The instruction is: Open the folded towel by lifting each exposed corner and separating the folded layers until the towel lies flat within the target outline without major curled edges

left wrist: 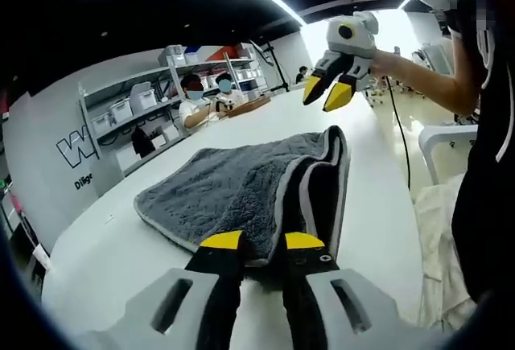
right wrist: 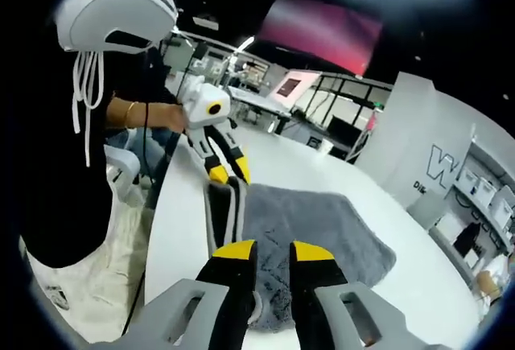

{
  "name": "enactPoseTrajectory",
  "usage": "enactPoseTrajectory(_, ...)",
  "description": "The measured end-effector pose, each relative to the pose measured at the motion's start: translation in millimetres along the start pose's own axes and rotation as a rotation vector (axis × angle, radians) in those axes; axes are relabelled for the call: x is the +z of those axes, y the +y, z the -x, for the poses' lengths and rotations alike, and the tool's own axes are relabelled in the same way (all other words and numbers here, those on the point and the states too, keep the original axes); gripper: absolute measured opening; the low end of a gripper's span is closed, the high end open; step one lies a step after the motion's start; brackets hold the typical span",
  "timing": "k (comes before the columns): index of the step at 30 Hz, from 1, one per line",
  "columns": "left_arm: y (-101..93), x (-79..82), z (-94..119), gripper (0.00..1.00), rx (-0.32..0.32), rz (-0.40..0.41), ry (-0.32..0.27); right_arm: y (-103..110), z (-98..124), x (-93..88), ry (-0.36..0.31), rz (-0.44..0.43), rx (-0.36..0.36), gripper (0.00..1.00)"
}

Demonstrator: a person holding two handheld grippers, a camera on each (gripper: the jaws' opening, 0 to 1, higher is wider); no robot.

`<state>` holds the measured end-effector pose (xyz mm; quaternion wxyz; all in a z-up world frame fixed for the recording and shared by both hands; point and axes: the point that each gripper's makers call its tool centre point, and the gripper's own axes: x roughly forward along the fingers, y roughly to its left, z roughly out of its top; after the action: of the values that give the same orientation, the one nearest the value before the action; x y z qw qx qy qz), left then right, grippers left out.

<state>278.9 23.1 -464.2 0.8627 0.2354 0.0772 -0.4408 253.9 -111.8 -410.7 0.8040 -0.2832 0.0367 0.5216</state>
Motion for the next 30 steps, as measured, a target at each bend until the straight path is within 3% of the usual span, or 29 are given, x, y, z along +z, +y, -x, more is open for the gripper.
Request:
enactPoseTrajectory(3, -4.4, -0.2, -2, 0.02, -0.019, -0.023, 0.0, -2, -2, -2.1, 0.014, 0.007, -0.002, 0.11)
enactPoseTrajectory(17, -6.2, -3.0, -4, 0.02, -0.028, -0.041, 0.017, 0, -7, -5.7, 0.026, 0.003, 0.005, 0.09)
enactPoseTrajectory(23, -0.9, 5.5, -1, 0.01, 0.006, -0.015, 0.054, -1, -28, 20.6, -0.066, -0.041, -0.001, 0.09)
enactPoseTrajectory(30, 10.5, 21.2, 6, 0.01, 0.045, 0.0, 0.02, -2, -39, 31.6, -0.061, -0.005, -0.006, 0.1)
